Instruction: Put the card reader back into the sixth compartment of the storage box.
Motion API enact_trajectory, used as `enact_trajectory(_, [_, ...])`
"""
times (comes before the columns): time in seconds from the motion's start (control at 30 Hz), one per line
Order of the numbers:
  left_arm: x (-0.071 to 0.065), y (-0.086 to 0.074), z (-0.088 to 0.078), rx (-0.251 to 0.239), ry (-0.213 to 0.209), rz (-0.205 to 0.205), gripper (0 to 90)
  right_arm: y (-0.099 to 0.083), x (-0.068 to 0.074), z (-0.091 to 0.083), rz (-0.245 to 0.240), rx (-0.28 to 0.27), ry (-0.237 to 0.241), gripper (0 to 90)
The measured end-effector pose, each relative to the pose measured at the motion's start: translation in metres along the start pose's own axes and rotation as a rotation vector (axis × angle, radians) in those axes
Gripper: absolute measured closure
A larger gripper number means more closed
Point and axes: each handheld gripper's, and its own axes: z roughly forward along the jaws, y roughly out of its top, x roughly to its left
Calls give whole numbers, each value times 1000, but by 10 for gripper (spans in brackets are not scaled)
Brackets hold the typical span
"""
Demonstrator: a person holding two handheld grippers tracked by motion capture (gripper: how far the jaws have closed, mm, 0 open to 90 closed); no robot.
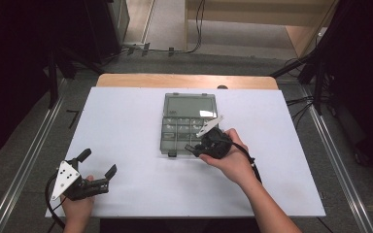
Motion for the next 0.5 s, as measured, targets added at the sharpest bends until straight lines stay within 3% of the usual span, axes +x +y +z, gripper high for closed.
enact_trajectory(0.5, [0,0,0,-2,-1,-1,0,10,-4,2,11,-2,-9,711])
